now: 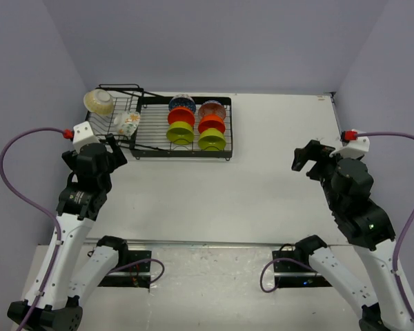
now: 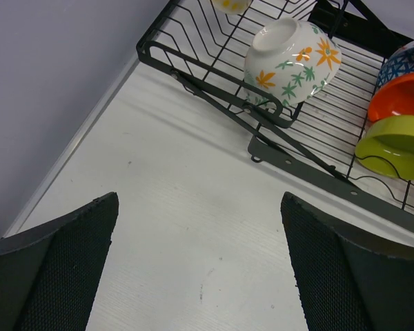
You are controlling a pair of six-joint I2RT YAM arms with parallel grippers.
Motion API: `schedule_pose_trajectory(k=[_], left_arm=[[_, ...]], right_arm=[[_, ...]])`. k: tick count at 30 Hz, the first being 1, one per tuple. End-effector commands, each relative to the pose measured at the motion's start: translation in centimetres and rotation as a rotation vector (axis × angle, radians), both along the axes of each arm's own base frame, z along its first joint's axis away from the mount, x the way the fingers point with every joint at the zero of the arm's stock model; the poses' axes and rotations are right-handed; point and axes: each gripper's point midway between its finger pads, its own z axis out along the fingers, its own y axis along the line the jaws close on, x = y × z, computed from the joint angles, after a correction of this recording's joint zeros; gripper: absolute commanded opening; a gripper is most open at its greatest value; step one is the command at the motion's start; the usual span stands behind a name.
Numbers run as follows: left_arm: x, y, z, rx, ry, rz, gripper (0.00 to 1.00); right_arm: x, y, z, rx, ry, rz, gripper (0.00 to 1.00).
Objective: Unload the bowls from the dish rack
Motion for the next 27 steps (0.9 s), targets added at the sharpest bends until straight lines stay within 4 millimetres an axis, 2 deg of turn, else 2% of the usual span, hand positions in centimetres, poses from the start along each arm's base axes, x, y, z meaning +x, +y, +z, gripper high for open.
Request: schedule_pose_trajectory(k=[1, 6, 9, 12, 14, 17, 20, 21, 23, 24, 25, 26, 27], left_arm=[[0.3, 0.2, 1.5, 0.002, -0.053, 0.012, 1.00], [0.3, 0.0, 2.0, -0.007, -0.070, 0.001, 1.00], [0.6, -0.8, 1.9, -0.023, -0.068, -0.043, 1.00], [0.9, -1.2, 2.1, -0.039, -0.073, -0.061, 1.00], [1.4, -2.0, 2.9, -0.075, -0.098, -0.086, 1.00], [2.9, -4.6, 4.6, -0.177, -0.156, -0.182, 1.00], [5.5, -5.7, 5.2, -0.270, -0.164, -0.168, 1.00], [7.4, -5.5, 5.8, -0.293, -0.154, -0.150, 1.00], [9.6, -5.1, 6.5, -0.370, -0.157, -0.149, 1.00], [11.7, -4.2, 6.8, -0.428, -0.153, -0.174, 1.00], [12.5, -2.8, 7.0, -0.481, -0.162, -0.149, 1.00], [13.2, -0.2, 7.0, -0.516, -0.175, -0.112, 1.00], [14.4, -0.2, 7.3, -0.566, -0.184, -0.171, 1.00]], right_arm=[[0.6, 0.2, 0.6, -0.011, -0.032, 0.004, 0.99], [0.7, 1.2, 1.0, 0.013, -0.052, 0.056, 0.99], [0.2, 4.4, 1.8, 0.047, -0.097, 0.243, 0.99], [-0.5, 6.0, 2.2, 0.071, -0.159, 0.350, 0.99], [-0.5, 6.1, 2.2, 0.084, -0.187, 0.348, 0.99], [-0.1, 6.1, 2.1, 0.114, -0.182, 0.331, 0.99], [-0.3, 7.0, 2.4, 0.140, -0.170, 0.372, 0.99], [-0.3, 7.3, 2.4, 0.147, -0.164, 0.387, 0.99], [-0.4, 8.0, 2.4, 0.157, -0.169, 0.422, 0.99], [-0.3, 8.1, 2.1, 0.156, -0.169, 0.428, 0.99], [-0.6, 8.6, 2.2, 0.157, -0.172, 0.464, 0.99], [-0.6, 8.7, 2.2, 0.154, -0.171, 0.468, 0.99], [-0.6, 8.7, 2.1, 0.149, -0.167, 0.470, 0.99]])
